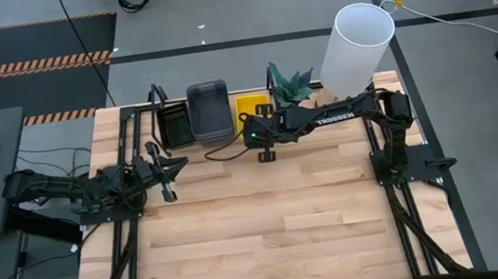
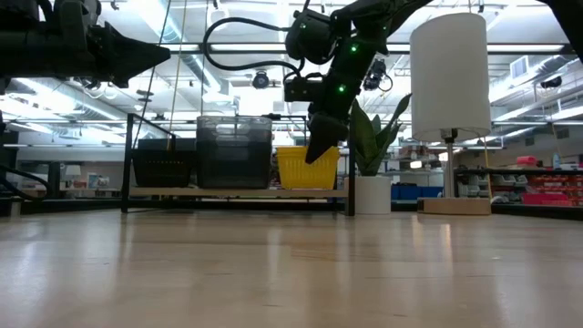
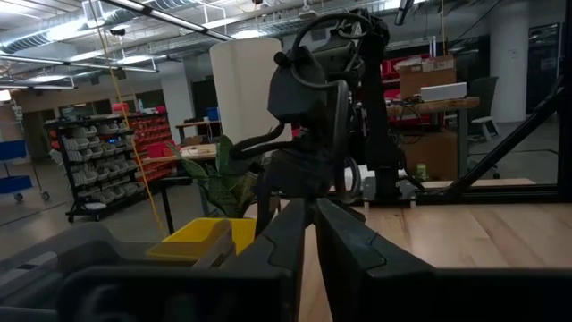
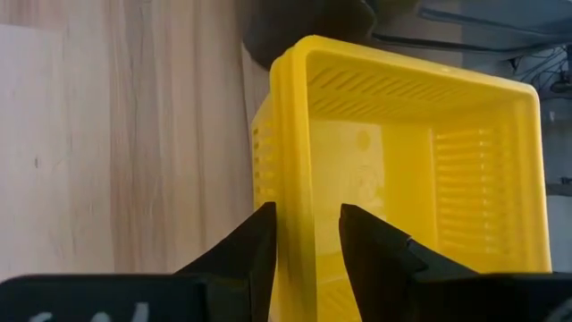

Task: Stack baskets on shelf by color
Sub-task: Put the stacked yellow bins on the shelf, then return to Home Position

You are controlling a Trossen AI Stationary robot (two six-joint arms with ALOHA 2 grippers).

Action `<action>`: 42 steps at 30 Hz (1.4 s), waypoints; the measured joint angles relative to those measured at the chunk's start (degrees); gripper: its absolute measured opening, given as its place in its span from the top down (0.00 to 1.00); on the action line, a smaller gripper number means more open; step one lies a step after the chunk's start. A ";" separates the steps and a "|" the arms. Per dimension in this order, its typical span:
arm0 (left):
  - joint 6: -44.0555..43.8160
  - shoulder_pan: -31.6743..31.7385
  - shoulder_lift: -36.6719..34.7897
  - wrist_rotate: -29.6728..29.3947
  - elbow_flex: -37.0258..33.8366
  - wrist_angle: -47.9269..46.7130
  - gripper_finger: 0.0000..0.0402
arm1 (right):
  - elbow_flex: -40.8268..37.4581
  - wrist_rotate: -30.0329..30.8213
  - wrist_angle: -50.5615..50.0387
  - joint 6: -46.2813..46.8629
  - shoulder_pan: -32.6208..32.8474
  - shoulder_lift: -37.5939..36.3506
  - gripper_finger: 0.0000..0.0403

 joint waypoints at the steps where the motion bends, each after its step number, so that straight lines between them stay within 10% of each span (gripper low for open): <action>1: 0.00 -0.02 0.00 0.02 0.00 -0.01 0.90 | 0.00 0.00 0.00 0.36 0.00 0.00 0.68; 23: 0.00 -0.02 0.00 0.00 0.00 0.00 0.91 | 5.76 0.66 -8.95 2.04 1.02 -1.86 0.51; 34: 0.00 -0.01 0.00 0.00 0.00 -0.02 0.91 | 5.14 -9.11 -13.43 8.69 1.51 -16.76 0.45; 42: 0.00 -0.01 0.00 0.01 0.00 -0.02 0.90 | -9.40 -15.28 -4.24 13.23 3.24 -33.23 0.45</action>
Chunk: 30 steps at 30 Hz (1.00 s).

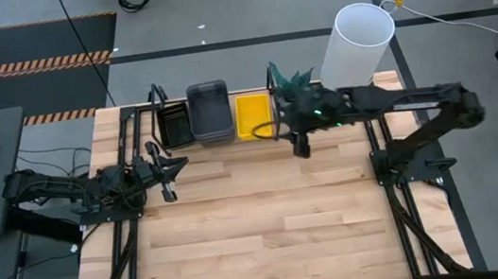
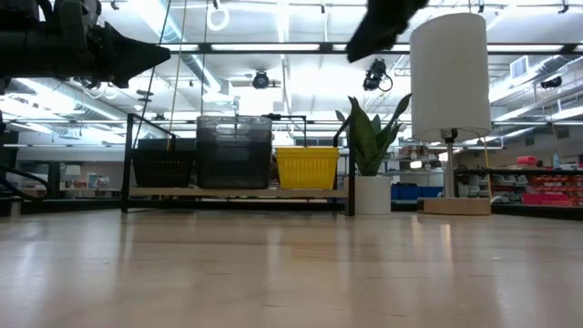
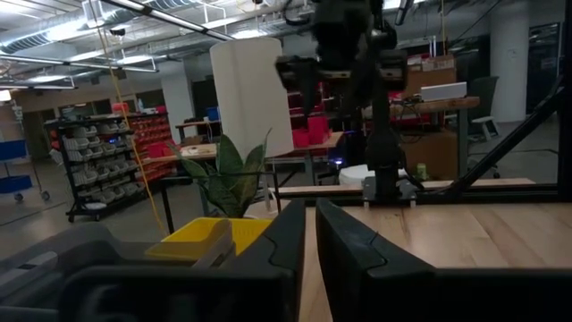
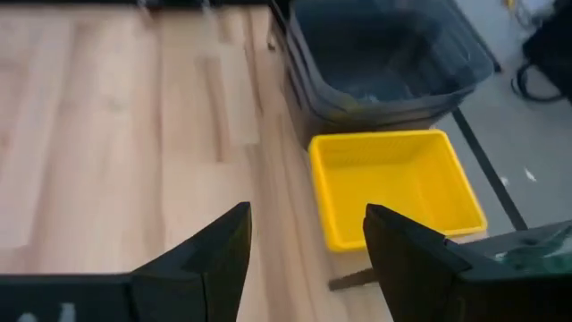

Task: Stack baskets on shelf by color
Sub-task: Return to Home Position

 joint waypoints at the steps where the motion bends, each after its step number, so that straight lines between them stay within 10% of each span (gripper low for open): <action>1: 0.00 0.01 0.00 0.01 0.00 -0.02 0.91 | -3.11 0.00 2.39 0.28 0.38 -2.33 0.45; 15: 0.00 0.00 0.00 0.01 0.00 -0.02 0.90 | -44.36 -0.09 41.05 5.67 7.28 -26.14 0.45; 30: 0.00 -0.01 -0.98 0.02 -0.02 -0.37 0.92 | -61.47 -1.34 53.55 10.43 10.53 -39.08 0.45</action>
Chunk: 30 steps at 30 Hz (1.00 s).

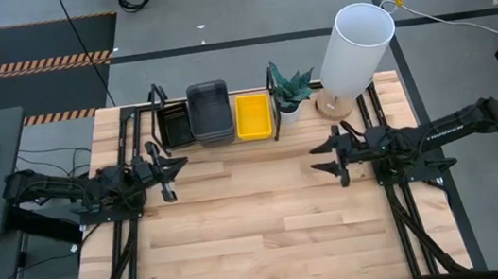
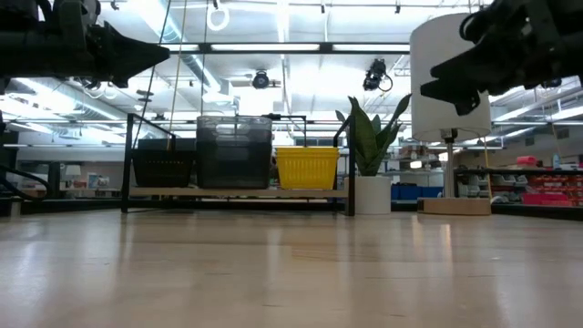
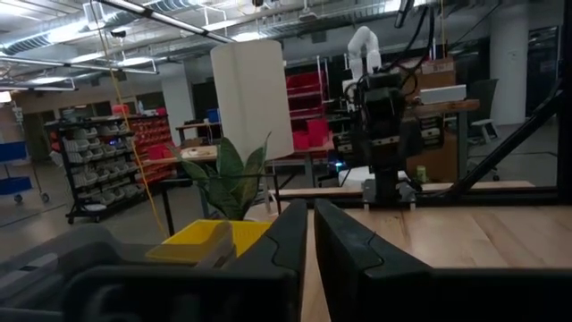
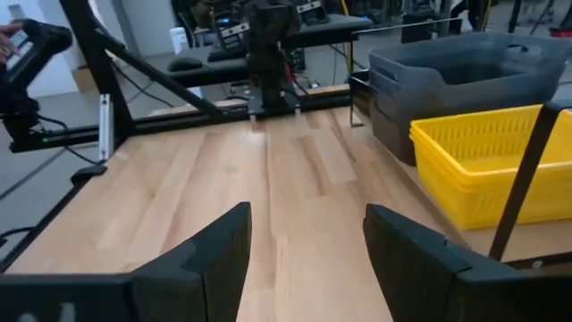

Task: Stack baskets on shelf by color
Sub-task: Return to Home Position

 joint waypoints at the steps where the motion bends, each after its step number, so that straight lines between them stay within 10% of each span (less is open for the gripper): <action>1: -0.01 0.01 -0.47 -0.01 0.00 -0.72 0.92 | -0.50 -0.12 0.28 0.11 0.01 -0.42 0.45; 15: 0.01 -0.05 -14.84 0.02 0.08 -30.91 0.92 | -2.11 -0.15 0.19 6.88 0.03 -0.87 0.45; 30: 0.00 -0.03 -17.78 0.05 -0.46 -29.64 0.90 | -2.08 8.05 1.96 14.19 0.04 0.89 0.45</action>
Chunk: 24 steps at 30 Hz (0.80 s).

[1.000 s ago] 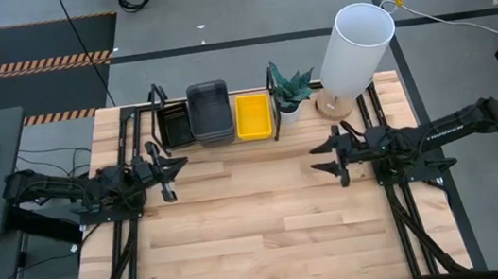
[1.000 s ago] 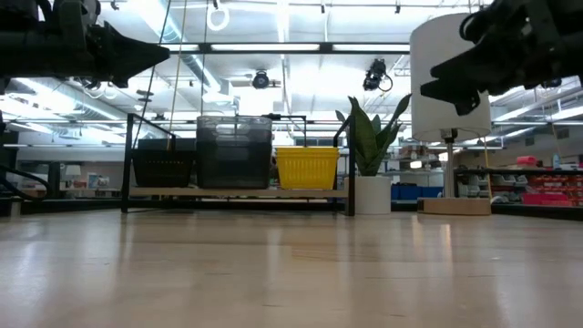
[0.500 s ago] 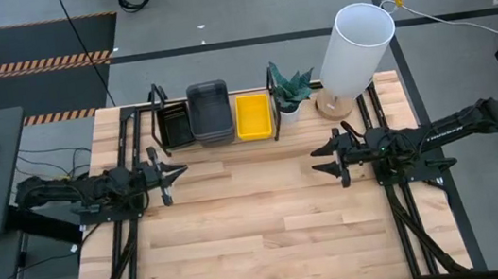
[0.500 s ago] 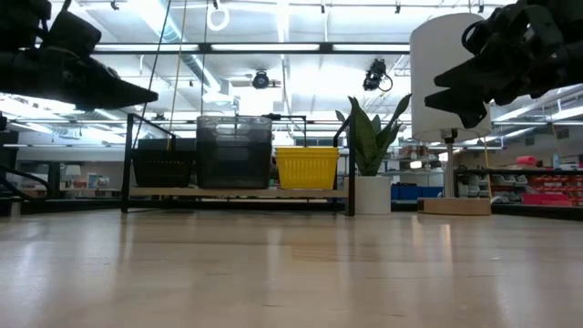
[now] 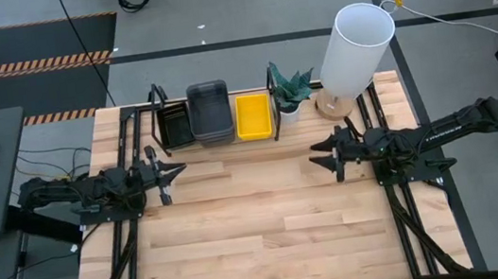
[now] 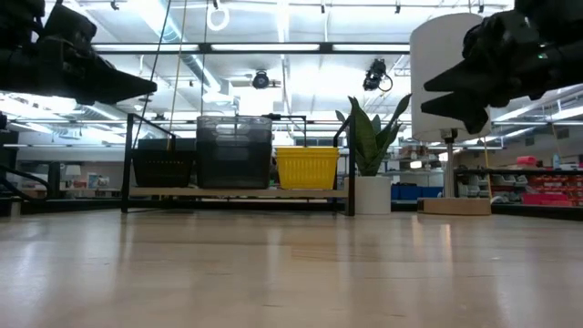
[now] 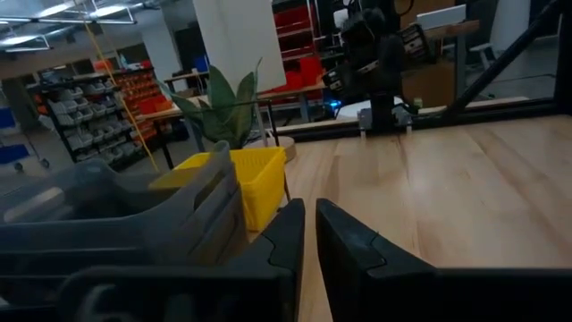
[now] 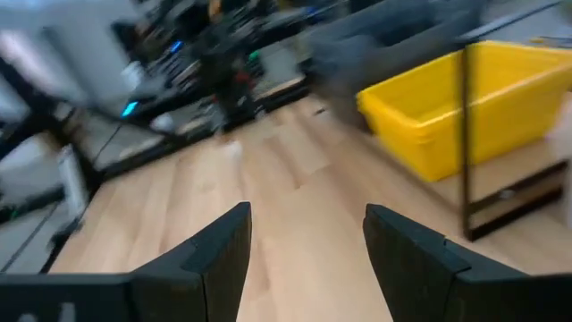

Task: Stack baskets on shelf by color
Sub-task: Return to Home Position

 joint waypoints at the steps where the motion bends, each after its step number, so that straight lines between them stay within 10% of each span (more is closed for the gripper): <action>1: 0.00 0.00 -0.02 -0.02 0.00 0.02 0.90 | 0.01 1.52 0.49 1.17 -0.05 0.11 0.45; 24: -0.02 0.00 -0.01 -0.04 -0.13 0.52 0.90 | 0.02 2.80 1.65 2.50 -0.39 0.13 0.45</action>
